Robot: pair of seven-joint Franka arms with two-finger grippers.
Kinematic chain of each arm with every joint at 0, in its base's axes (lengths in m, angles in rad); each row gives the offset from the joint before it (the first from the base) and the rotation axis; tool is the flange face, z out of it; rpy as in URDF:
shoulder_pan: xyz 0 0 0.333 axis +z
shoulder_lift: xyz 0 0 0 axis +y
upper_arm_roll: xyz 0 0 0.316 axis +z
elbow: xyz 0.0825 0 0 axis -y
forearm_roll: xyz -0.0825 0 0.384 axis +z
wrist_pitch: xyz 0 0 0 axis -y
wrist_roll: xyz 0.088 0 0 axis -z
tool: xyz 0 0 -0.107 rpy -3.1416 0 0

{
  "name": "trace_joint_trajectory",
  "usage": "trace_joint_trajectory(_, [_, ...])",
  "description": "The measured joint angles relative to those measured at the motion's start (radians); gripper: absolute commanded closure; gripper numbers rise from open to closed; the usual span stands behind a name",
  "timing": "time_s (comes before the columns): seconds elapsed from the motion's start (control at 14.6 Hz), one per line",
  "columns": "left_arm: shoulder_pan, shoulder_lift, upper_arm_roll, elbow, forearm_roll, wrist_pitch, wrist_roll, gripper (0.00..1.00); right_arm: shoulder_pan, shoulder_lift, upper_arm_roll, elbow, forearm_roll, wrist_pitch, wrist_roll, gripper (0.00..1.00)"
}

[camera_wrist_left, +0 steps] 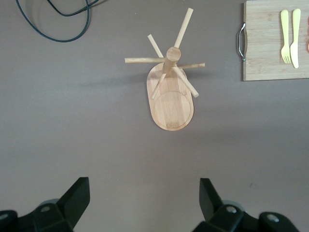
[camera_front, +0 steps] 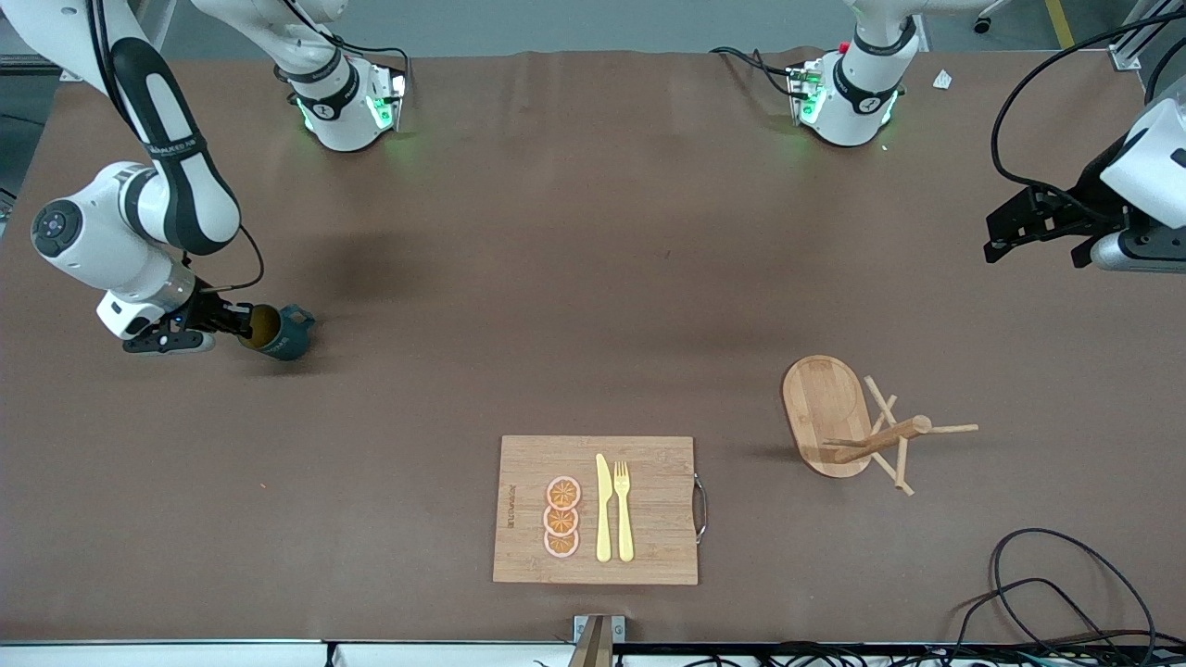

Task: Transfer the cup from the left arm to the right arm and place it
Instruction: 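Lower the teal mug onto the table and open the right gripper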

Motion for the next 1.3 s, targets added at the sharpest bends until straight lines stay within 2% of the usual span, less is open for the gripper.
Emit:
trace_joint_trajectory(0.14, [0.0,0.0,0.0,0.0,0.0,0.0,0.0,0.0,0.001,0.002,0.001,0.001,0.004,0.001,-0.008,0.99])
trace_joint_trajectory(0.21, [0.0,0.0,0.0,0.0,0.0,0.0,0.0,0.0,0.001,0.002,0.001,0.003,0.004,0.001,-0.01,0.91])
trace_joint_trajectory(0.27, [0.0,0.0,0.0,0.0,0.0,0.0,0.0,0.0,0.001,0.002,0.002,0.004,0.005,0.001,-0.011,0.66])
trace_joint_trajectory(0.34, [0.0,0.0,0.0,0.0,0.0,0.0,0.0,0.0,0.001,0.002,0.002,0.007,0.005,0.001,-0.012,0.5])
trace_joint_trajectory(0.69, [0.001,0.0,0.0,0.0,0.0,0.0,0.0,0.0,0.002,0.002,0.003,0.017,0.006,0.001,-0.018,0.27])
trace_joint_trajectory(0.82, [0.002,0.0,0.0,0.0,0.0,0.0,0.0,0.0,0.002,0.002,0.003,0.017,0.007,0.001,-0.019,0.11])
trace_joint_trajectory(1.03, [0.003,0.0,0.0,0.0,0.0,0.0,0.0,0.0,0.001,0.002,0.002,0.031,0.013,-0.033,-0.019,0.01])
trace_joint_trajectory(1.3, [0.003,0.0,0.0,0.0,0.0,0.0,0.0,0.0,-0.005,-0.001,-0.005,0.148,0.06,-0.26,-0.016,0.01])
